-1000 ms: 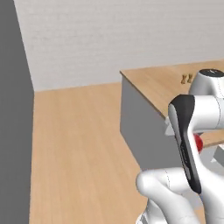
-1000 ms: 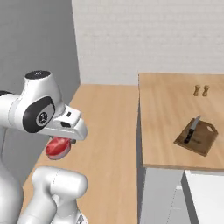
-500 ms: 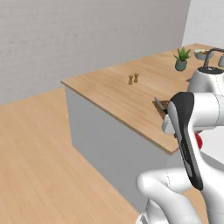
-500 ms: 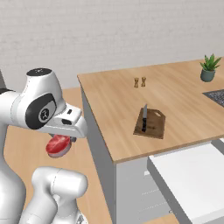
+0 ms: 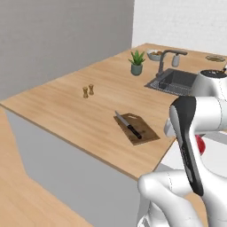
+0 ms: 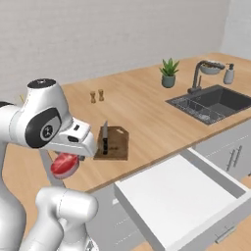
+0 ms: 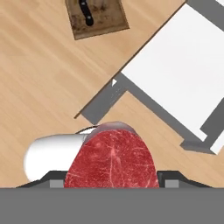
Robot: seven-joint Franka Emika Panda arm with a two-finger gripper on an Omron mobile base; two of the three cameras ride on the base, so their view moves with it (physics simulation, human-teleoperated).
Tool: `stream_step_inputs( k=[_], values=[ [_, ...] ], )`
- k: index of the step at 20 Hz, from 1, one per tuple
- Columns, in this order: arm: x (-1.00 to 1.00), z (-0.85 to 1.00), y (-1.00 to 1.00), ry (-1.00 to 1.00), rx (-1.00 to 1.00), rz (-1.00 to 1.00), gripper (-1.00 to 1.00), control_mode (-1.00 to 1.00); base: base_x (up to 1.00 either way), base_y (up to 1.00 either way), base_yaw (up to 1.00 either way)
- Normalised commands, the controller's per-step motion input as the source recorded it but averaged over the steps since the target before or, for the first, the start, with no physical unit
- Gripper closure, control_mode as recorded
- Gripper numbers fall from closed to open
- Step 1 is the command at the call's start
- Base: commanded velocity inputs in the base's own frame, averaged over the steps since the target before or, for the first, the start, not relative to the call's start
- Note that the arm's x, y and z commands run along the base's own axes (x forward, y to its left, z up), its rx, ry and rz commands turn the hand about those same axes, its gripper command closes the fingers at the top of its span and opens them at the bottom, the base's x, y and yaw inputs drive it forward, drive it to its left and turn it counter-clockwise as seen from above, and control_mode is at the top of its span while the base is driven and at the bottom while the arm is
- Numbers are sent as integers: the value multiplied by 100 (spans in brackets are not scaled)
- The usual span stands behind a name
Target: Pick up the knife from the drawer and place it on the cutting board. Then place the meat from the plate to the cutting board.
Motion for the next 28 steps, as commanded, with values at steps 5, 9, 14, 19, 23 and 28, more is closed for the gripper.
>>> stream_step_inputs(
  k=[5,9,14,19,23,28],
  values=[
    [0,0,0,0,0,0,100,100,41,-14,-29],
    [0,0,0,0,0,0,100,100,0,0,0],
    [0,0,0,0,0,0,100,100,0,0,0],
    [0,0,0,0,0,0,100,100,44,1,4],
    [100,0,18,2,0,22,100,-100,0,0,0],
    [100,-9,8,1,0,28,100,-100,0,0,0]
  ],
)
